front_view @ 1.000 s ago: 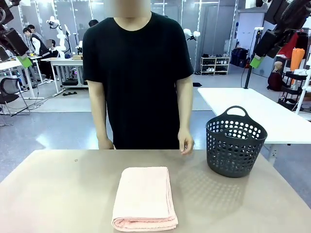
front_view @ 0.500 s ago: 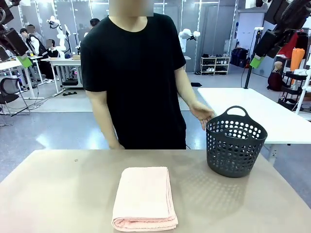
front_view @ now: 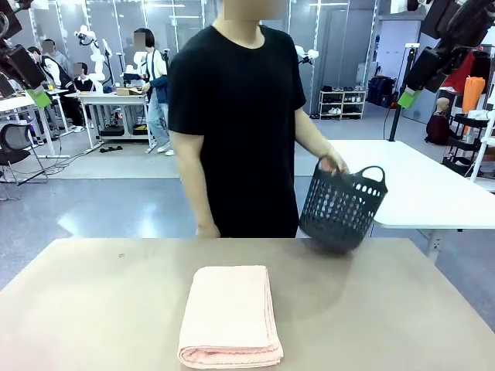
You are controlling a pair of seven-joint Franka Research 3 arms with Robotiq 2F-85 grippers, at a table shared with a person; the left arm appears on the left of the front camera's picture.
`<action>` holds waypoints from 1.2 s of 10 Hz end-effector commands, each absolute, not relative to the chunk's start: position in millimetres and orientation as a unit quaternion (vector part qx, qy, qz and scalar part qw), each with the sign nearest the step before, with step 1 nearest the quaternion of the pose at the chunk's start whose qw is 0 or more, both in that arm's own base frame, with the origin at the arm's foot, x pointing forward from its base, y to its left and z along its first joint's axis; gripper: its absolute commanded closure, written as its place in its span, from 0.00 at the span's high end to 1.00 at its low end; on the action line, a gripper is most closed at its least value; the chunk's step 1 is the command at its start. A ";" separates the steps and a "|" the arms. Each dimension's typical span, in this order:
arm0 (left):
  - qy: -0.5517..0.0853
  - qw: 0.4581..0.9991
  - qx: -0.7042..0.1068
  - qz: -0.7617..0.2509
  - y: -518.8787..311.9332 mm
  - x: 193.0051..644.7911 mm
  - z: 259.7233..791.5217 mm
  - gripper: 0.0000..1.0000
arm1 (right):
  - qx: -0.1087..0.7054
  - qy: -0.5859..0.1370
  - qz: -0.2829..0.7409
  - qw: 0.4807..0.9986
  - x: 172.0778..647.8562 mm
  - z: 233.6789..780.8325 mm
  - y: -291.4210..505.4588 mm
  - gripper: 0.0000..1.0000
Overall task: Fold the towel.
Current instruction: Pick up the 100 cm Hotel Towel and place it on the left side of the table.
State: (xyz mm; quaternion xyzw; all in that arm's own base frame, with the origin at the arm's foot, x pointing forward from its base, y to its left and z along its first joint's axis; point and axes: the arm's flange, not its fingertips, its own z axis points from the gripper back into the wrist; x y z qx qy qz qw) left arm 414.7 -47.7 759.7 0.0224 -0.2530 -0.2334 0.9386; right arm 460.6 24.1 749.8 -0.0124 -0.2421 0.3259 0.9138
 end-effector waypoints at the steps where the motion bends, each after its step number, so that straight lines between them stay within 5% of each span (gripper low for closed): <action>1: -0.250 0.940 0.017 -0.232 -47.4 415.1 763.7 1.00 | -0.010 -0.242 0.324 0.914 462.0 751.4 23.8 1.00; 6: -0.248 0.945 -0.023 -0.213 -47.0 400.1 735.8 1.00 | -0.010 -0.242 0.324 0.914 462.0 751.4 23.8 1.00; 12: -0.231 0.954 -0.137 -0.134 -48.0 393.8 572.1 1.00 | -0.010 -0.242 0.324 0.914 462.0 751.4 23.8 1.00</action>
